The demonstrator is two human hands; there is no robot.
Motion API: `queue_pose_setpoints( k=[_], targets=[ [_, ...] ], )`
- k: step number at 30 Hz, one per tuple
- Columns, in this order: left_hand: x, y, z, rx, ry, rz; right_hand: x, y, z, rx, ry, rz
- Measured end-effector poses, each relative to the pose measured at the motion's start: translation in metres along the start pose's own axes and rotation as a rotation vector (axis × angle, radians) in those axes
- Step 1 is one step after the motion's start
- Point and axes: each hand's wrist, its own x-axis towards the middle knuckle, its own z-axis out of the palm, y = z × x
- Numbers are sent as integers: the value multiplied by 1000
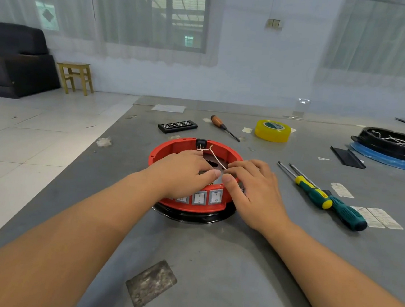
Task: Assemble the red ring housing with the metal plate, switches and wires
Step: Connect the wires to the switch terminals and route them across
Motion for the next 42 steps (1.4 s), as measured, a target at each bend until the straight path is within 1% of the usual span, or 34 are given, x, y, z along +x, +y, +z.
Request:
queue_pose_setpoints(
  k=[2, 4, 6, 8, 10, 12, 14, 16, 18, 22, 25, 31, 34, 37, 42],
  targets=[
    [0, 0, 0, 29, -12, -1, -1, 0, -2, 13, -26, -12],
    [-2, -1, 0, 11, 53, 14, -1, 2, -6, 50, -13, -13],
    [-7, -1, 2, -46, 209, 55, 2, 7, -16, 69, 61, 53],
    [-18, -3, 5, -77, 363, 87, 2, 22, -29, -69, 90, 174],
    [-32, -7, 11, -57, 449, 95, -2, 45, -42, -299, 4, 349],
    [-47, -11, 21, -55, 510, 91, -7, 67, -56, -444, -103, 556],
    [-61, -15, 32, -73, 543, 81, -10, 87, -68, -490, -211, 735],
    [-70, -16, 43, -77, 552, 71, -12, 100, -76, -448, -311, 834],
    [-75, -14, 49, -77, 566, 58, -14, 108, -79, -398, -369, 812],
    [-77, -10, 51, -94, 568, 20, -12, 104, -77, -338, -383, 731],
    [-79, -6, 51, -92, 559, 5, -8, 83, -67, -294, -407, 671],
    [-85, -2, 50, -102, 566, -18, -2, 27, -33, -192, -396, 578],
    [-87, -2, 50, -122, 570, -21, -1, 8, -22, -138, -410, 499],
    [-87, -6, 50, -153, 592, -19, -4, 2, -19, -28, -444, 449],
    [-77, -16, 54, -199, 595, -9, -10, 11, -23, 116, -427, 404]
  ],
)
